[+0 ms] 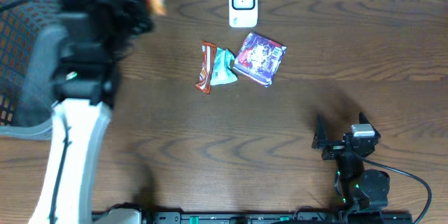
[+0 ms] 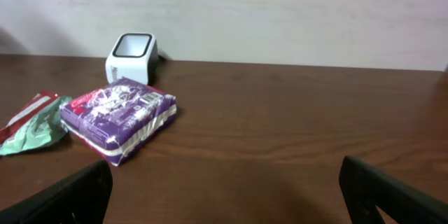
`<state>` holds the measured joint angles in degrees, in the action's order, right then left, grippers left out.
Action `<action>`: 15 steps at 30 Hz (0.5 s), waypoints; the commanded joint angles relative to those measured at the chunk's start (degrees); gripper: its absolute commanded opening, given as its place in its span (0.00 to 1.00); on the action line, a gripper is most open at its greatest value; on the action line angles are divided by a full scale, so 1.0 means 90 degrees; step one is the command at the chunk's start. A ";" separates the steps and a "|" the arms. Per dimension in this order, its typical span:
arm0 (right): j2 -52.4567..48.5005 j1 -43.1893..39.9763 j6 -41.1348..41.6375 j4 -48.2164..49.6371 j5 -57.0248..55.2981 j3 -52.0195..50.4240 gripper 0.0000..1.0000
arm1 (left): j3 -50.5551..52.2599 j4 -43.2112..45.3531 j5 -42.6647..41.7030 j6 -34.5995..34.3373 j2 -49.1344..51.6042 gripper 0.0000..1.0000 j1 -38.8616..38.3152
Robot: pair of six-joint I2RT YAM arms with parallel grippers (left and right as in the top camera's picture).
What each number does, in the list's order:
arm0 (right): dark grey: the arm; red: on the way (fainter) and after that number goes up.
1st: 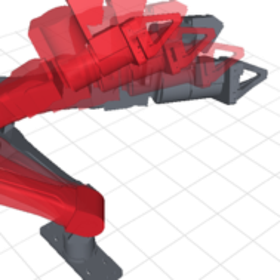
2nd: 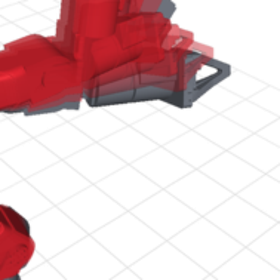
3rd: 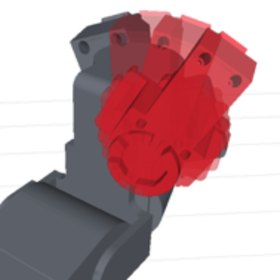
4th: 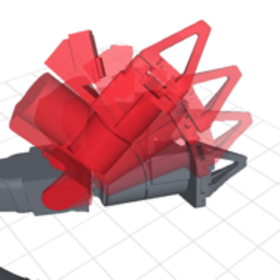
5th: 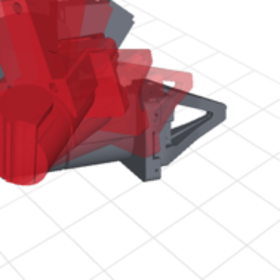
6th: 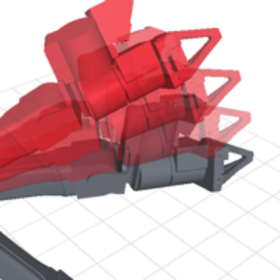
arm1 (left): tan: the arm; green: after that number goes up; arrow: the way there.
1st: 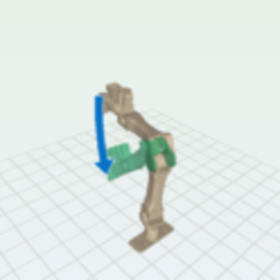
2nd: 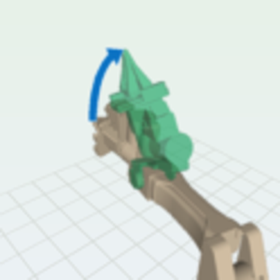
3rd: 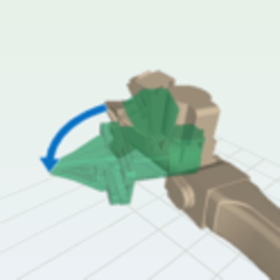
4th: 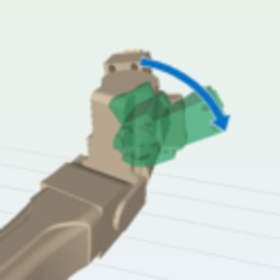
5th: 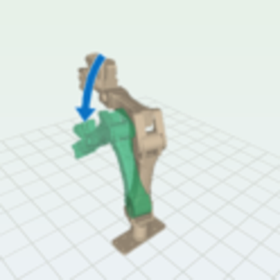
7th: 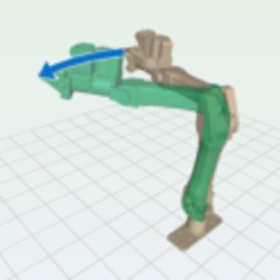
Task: Scan the item barcode
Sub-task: 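Move the Kleenex pack near the scanner and release it on the table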
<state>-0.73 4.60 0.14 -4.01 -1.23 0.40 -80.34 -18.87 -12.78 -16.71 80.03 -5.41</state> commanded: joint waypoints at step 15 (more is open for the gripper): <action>0.0010 -0.0012 -0.0068 -0.0029 0.0010 -0.0010 0.99 | -0.0029 -0.0760 0.0906 0.0947 0.3160 0.07 -0.0610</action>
<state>-0.73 4.62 0.14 -4.05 -1.23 0.40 -80.31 -25.65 -6.35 -9.52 105.71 -10.90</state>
